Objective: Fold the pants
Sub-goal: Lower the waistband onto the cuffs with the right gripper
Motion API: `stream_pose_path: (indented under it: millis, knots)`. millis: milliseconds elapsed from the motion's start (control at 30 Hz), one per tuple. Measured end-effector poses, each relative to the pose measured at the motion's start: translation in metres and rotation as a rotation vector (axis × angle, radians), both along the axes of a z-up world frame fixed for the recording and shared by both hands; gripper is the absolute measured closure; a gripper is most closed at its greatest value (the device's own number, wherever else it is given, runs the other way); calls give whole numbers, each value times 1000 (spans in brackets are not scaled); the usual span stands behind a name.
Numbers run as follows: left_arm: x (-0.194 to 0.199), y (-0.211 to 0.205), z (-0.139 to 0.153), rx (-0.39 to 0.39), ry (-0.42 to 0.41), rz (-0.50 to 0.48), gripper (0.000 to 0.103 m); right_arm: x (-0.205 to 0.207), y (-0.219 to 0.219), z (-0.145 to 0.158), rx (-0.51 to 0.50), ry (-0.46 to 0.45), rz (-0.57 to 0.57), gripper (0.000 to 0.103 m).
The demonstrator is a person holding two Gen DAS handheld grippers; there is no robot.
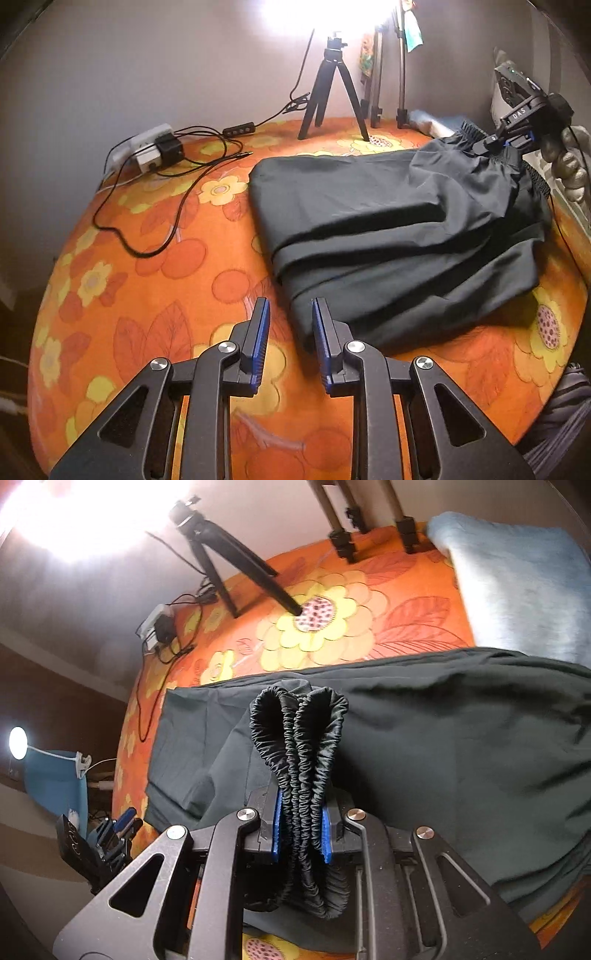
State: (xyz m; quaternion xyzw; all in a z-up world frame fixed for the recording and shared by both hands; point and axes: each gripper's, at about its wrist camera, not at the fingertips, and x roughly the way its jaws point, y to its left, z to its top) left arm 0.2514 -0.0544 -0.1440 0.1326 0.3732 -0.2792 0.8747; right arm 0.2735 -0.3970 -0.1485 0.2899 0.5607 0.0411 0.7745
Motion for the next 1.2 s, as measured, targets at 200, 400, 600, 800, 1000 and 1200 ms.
stream_pose_path:
  millis: [200, 400, 600, 800, 1000, 1200]
  knots:
    - [7, -14, -3, 30, -4, -42, 81, -6, -19, 9, -10, -29, -25, 86]
    - [-1, -36, 7, -15, -12, -95, 81, -30, -45, 5, -11, -14, -55, 86]
    - [-14, -61, 8, 8, -1, -155, 76, -54, -70, 1, -19, -19, -87, 86]
    - [-19, -74, 9, 10, 16, -175, 73, -74, -95, 5, -26, -36, -109, 86]
    - [-23, -77, 15, 7, 9, -178, 73, -79, -111, 6, -40, -47, -97, 86]
    - [-21, -70, 17, 6, 6, -147, 73, -85, -135, 11, -58, -52, -123, 86]
